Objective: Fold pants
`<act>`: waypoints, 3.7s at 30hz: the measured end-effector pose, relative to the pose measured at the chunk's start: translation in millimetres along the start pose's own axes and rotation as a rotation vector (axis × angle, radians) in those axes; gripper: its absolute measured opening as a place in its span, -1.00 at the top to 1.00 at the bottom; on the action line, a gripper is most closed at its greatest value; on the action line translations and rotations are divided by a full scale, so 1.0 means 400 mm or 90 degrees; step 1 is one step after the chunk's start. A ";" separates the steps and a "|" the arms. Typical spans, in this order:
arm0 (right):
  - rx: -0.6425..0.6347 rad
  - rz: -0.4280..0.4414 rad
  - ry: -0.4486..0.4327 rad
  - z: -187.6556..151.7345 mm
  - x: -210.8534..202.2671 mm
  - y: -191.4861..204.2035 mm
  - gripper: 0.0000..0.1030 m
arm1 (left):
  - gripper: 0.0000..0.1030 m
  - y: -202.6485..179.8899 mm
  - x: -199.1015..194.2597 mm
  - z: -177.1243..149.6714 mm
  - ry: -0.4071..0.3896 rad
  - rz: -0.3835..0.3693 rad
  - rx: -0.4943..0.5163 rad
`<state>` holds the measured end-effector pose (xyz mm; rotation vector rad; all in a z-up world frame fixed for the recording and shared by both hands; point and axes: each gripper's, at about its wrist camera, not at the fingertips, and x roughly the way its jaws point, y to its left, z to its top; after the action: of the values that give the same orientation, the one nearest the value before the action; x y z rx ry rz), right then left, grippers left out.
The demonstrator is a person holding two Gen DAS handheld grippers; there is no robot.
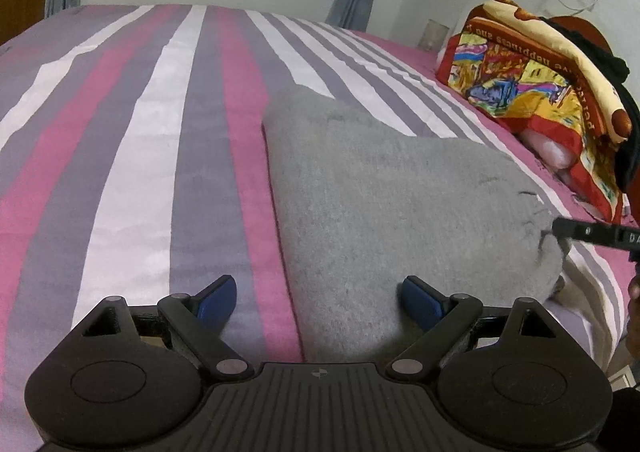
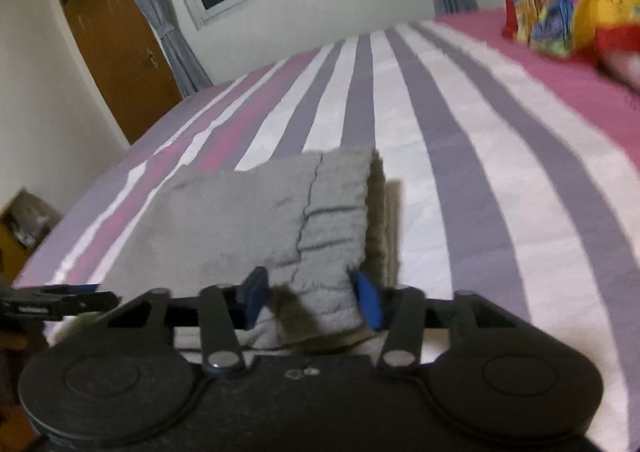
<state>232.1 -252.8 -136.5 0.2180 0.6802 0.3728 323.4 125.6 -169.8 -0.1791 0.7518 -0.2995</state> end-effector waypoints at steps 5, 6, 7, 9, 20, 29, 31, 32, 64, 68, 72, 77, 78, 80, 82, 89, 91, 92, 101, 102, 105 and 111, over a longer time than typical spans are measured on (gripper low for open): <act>0.024 0.016 0.051 0.019 0.057 -0.036 0.64 | -0.74 0.012 0.005 -0.007 0.004 -0.010 -0.026; 0.007 0.012 0.046 0.023 0.057 -0.033 0.71 | -0.74 0.010 0.005 -0.006 0.005 -0.009 -0.025; -0.020 0.005 0.040 0.029 0.048 -0.022 0.77 | -0.74 0.007 0.003 -0.005 0.005 -0.007 -0.023; -0.055 -0.011 0.007 0.039 0.008 0.001 0.80 | -0.74 -0.002 -0.007 -0.007 0.000 -0.006 -0.009; 0.024 -0.023 -0.005 0.019 -0.027 -0.053 0.43 | -0.79 -0.002 -0.011 0.002 0.007 0.000 0.014; 0.009 -0.032 -0.014 0.035 0.025 -0.047 0.21 | -0.79 0.007 0.022 0.035 -0.026 0.013 0.001; 0.010 -0.024 -0.016 0.047 0.046 -0.051 0.14 | -0.79 0.024 0.051 0.055 -0.020 0.019 -0.009; 0.004 -0.034 0.001 0.049 0.071 -0.055 0.13 | -0.79 0.032 0.077 0.063 -0.002 0.027 -0.011; 0.014 -0.038 0.076 0.126 0.149 -0.079 -0.33 | -0.92 0.012 0.210 0.192 0.049 0.071 0.031; 0.026 -0.035 0.079 0.112 0.117 -0.081 -0.34 | -0.92 -0.004 0.181 0.170 0.054 0.071 0.038; 0.023 -0.026 0.094 0.087 0.100 -0.078 -0.34 | -0.92 -0.013 0.155 0.147 0.056 0.065 0.043; 0.069 -0.007 0.095 0.069 0.059 -0.112 -0.35 | -0.91 -0.006 0.104 0.111 0.041 0.036 0.049; 0.085 0.005 0.092 0.068 0.050 -0.123 -0.35 | -0.91 0.002 0.093 0.103 0.037 0.014 0.046; 0.133 0.048 0.083 0.065 0.035 -0.155 -0.41 | -0.86 0.022 0.083 0.092 0.040 -0.048 0.025; 0.201 0.100 0.087 0.057 0.038 -0.202 -0.44 | -0.55 0.055 0.085 0.081 0.049 -0.140 -0.022; 0.372 0.250 0.105 -0.006 0.104 -0.341 -0.48 | -0.34 0.199 0.141 0.054 0.075 -0.323 -0.173; 0.357 0.279 0.119 -0.009 0.130 -0.346 -0.48 | -0.33 0.222 0.165 0.041 0.086 -0.365 -0.187; 0.345 0.302 0.131 -0.005 0.146 -0.344 -0.48 | -0.33 0.229 0.180 0.034 0.091 -0.386 -0.194; 0.230 0.345 0.222 0.074 0.307 -0.261 -0.27 | 0.32 0.211 0.285 0.025 0.085 -0.471 -0.196; 0.217 0.335 0.224 0.081 0.319 -0.245 -0.25 | 0.40 0.212 0.292 0.026 0.079 -0.467 -0.206; 0.210 0.336 0.219 0.101 0.336 -0.220 0.06 | 0.43 0.208 0.269 0.031 0.052 -0.453 -0.202; 0.177 0.379 0.177 0.205 0.309 -0.170 0.14 | 0.43 0.214 0.188 0.118 -0.028 -0.480 -0.176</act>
<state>391.5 -270.9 -166.4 0.6484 0.9385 0.8905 425.5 183.9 -207.1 -0.7344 0.6570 -0.9024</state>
